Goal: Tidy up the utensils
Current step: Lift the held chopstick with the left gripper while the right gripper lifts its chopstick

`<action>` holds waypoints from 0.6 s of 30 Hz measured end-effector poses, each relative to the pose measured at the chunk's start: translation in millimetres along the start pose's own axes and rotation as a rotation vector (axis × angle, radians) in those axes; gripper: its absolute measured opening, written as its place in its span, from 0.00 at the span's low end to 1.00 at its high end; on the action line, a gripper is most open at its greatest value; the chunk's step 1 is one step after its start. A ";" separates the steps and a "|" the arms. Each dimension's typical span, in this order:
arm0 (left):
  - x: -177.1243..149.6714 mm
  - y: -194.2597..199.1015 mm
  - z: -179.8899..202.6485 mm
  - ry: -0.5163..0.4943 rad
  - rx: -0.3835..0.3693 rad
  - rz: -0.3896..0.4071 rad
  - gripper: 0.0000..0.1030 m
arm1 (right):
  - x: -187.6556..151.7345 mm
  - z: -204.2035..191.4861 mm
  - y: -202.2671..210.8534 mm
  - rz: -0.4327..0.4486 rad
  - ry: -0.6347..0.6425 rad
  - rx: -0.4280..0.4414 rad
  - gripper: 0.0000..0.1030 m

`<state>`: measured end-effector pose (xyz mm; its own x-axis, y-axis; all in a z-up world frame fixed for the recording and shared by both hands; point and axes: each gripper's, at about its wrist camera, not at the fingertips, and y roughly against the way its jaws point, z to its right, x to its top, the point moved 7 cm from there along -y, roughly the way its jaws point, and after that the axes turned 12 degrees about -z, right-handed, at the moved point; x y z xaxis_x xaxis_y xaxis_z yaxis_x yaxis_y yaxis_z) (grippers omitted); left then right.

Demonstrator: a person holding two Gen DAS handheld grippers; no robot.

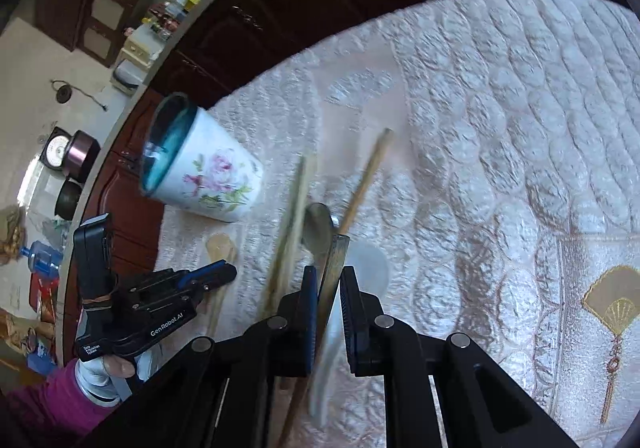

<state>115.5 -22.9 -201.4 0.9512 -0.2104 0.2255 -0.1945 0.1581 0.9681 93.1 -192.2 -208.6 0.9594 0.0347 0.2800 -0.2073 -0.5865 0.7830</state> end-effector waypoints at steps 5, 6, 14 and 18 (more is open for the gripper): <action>-12.4 63.9 -9.4 0.025 -0.100 0.101 0.04 | 10.6 -37.9 25.3 0.052 0.089 0.024 0.09; -12.5 75.0 -7.8 0.027 -0.116 0.120 0.04 | 13.5 -47.5 31.7 0.067 0.113 0.033 0.08; -16.5 122.4 -15.4 0.059 -0.153 0.213 0.04 | 24.6 -47.3 22.8 0.049 0.135 -0.114 0.13; -18.7 125.1 -11.2 0.057 -0.164 0.228 0.04 | 14.6 -19.7 -8.3 -0.039 0.093 -0.185 0.17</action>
<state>76.1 11.6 -85.8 0.9002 -0.0976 0.4243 -0.3681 0.3499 0.8614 105.1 -170.8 -200.1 0.9473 0.1341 0.2908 -0.2101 -0.4249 0.8805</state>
